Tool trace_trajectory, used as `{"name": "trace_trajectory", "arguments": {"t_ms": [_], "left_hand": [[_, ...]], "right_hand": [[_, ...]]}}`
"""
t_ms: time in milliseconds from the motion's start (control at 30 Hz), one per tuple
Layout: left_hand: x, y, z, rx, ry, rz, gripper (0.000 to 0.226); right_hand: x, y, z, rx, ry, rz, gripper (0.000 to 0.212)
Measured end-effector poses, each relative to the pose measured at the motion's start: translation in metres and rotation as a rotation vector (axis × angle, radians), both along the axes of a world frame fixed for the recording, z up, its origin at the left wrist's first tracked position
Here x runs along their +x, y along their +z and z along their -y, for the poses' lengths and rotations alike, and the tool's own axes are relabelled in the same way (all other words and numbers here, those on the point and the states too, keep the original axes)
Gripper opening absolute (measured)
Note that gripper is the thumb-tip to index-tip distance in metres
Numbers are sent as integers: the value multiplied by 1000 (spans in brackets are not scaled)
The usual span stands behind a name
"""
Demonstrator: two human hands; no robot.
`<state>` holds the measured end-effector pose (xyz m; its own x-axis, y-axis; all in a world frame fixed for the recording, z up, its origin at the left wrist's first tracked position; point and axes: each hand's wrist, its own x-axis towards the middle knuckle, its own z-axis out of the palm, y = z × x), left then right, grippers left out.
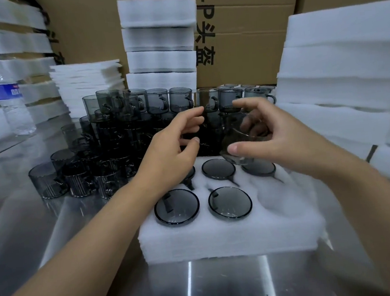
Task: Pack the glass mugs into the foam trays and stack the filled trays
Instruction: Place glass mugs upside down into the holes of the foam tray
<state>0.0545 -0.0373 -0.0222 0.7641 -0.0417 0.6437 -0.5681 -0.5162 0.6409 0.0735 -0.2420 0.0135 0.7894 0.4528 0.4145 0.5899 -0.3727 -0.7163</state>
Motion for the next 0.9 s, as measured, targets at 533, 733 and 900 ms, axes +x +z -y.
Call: {"name": "trace_trajectory", "arguments": {"t_ms": [533,733,900], "left_hand": [[-19,15,8,126,-107,-81,28],[-26,20,11,147,-158,-69,28],[-28,20,12,161,-151,-97,28]], "right_hand": [[-15,28,49,-603,316,-316,62],[-15,25,46,-577,293,-306,61],[-14,23,46,-650,297,-306,63]]}}
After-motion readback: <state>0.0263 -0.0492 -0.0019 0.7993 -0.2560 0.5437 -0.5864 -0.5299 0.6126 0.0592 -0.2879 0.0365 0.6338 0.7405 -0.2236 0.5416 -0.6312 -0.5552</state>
